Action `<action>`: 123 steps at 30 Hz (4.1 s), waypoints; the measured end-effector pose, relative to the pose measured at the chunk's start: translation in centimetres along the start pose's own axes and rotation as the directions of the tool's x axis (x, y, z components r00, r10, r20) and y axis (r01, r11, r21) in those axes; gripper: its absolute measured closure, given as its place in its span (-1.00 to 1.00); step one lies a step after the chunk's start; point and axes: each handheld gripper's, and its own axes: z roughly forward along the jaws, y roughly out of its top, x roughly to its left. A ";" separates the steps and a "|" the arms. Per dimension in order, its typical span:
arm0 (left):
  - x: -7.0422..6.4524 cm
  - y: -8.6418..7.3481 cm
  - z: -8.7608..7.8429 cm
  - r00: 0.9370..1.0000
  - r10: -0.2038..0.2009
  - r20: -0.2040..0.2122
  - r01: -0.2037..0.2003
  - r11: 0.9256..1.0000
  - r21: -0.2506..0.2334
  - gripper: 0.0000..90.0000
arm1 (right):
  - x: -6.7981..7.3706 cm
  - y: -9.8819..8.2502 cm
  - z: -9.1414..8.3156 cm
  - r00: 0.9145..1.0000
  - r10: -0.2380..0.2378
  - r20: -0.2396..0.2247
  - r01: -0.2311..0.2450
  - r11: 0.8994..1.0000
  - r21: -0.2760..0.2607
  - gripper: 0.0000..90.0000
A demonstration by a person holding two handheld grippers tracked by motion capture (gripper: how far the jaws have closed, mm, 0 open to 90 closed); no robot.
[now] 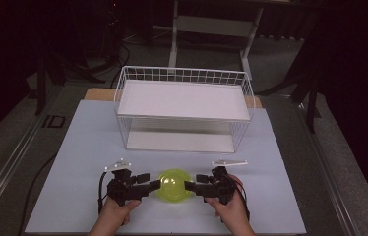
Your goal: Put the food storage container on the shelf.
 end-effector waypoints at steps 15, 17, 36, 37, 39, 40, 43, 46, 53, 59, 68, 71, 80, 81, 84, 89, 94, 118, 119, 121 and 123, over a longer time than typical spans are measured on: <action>-1.3 -1.1 0.6 0.999 0.024 0.032 -0.026 0.996 0.089 0.57 | 0.3 -1.1 0.0 0.998 0.054 -0.026 -0.053 0.997 0.063 0.56; -1.9 -1.3 0.5 0.999 0.048 -0.006 -0.048 0.995 0.086 0.66 | 0.7 -1.2 -0.1 0.998 0.057 -0.028 -0.055 0.996 0.069 0.65; -4.9 1.8 -1.1 0.994 0.103 -0.025 -0.104 0.993 -0.061 0.82 | 3.1 1.3 -3.5 0.997 -0.042 0.069 0.050 0.993 -0.108 0.78; -4.9 2.0 -1.1 0.995 0.101 -0.021 -0.102 0.993 -0.066 0.82 | 3.1 1.6 -3.7 0.996 -0.045 0.075 0.054 0.992 -0.116 0.78; -5.1 2.6 -1.1 0.995 0.098 -0.014 -0.099 0.992 -0.077 0.82 | 3.2 2.1 -4.2 0.995 -0.051 0.081 0.061 0.990 -0.124 0.78; -5.2 2.9 -1.1 0.995 0.100 -0.012 -0.101 0.992 -0.082 0.82 | 3.3 2.4 -4.4 0.995 -0.055 0.084 0.065 0.990 -0.127 0.78; -5.4 3.9 -1.3 0.995 0.100 -0.004 -0.100 0.991 -0.094 0.82 | 3.6 3.4 -5.0 0.994 -0.068 0.090 0.081 0.987 -0.142 0.79; -5.9 5.0 -1.8 0.994 0.111 -0.007 -0.111 0.988 -0.111 0.82 | 3.9 4.5 -5.5 0.991 -0.087 0.098 0.102 0.982 -0.157 0.79; -6.6 7.1 -2.3 0.993 0.121 -0.014 -0.122 0.985 -0.126 0.82 | 4.4 6.7 -6.5 0.988 -0.110 0.107 0.127 0.977 -0.173 0.78; -7.0 8.4 -2.6 0.992 0.122 -0.009 -0.123 0.984 -0.133 0.82 | 4.6 7.9 -7.2 0.987 -0.113 0.112 0.132 0.975 -0.180 0.79; -7.3 11.5 -3.1 0.990 0.144 0.003 -0.142 0.978 -0.150 0.82 | 5.1 10.4 -8.3 0.987 -0.114 0.113 0.136 0.969 -0.208 0.79; -7.5 12.5 -3.1 0.987 0.159 -0.008 -0.158 0.974 -0.160 0.82 | 5.2 11.5 -8.7 0.986 -0.118 0.118 0.142 0.965 -0.220 0.79; -7.0 14.2 -2.9 0.991 0.136 0.001 -0.134 0.979 -0.153 0.82 | 5.0 13.5 -8.7 0.984 -0.122 0.133 0.148 0.966 -0.214 0.79; -6.9 14.3 -2.9 0.991 0.132 0.000 -0.131 0.980 -0.151 0.82 | 4.9 13.7 -8.6 0.984 -0.120 0.132 0.145 0.967 -0.208 0.79; -6.8 14.7 -3.0 0.992 0.123 0.004 -0.121 0.981 -0.152 0.82 | 4.8 14.1 -8.5 0.984 -0.118 0.131 0.143 0.968 -0.205 0.79; -6.4 15.7 -3.1 0.993 0.121 0.001 -0.119 0.979 -0.163 0.81 | 5.0 15.2 -8.4 0.983 -0.121 0.135 0.148 0.966 -0.210 0.79; -6.3 17.1 -3.1 0.992 0.129 -0.017 -0.130 0.979 -0.154 0.81 | 4.7 16.1 -8.2 0.986 -0.102 0.131 0.129 0.968 -0.216 0.79; -3.8 21.5 -0.8 1.000 0.019 -0.022 -0.023 0.984 -0.175 0.76 | 2.0 21.2 -6.9 0.996 0.066 0.068 -0.054 0.984 -0.167 0.80; -3.9 21.5 -0.8 0.999 0.021 -0.027 -0.026 0.984 -0.178 0.76 | 2.0 21.3 -6.9 0.995 0.070 0.070 -0.058 0.985 -0.163 0.80; -3.9 21.5 -0.8 1.000 0.026 -0.015 -0.028 0.983 -0.179 0.69 | 1.8 21.7 -6.9 0.995 0.082 0.062 -0.072 0.986 -0.148 0.80; -4.1 21.5 -0.8 0.999 0.042 -0.022 -0.045 0.984 -0.174 0.59 | 1.5 22.0 -6.8 0.994 0.105 0.040 -0.098 0.986 -0.133 0.80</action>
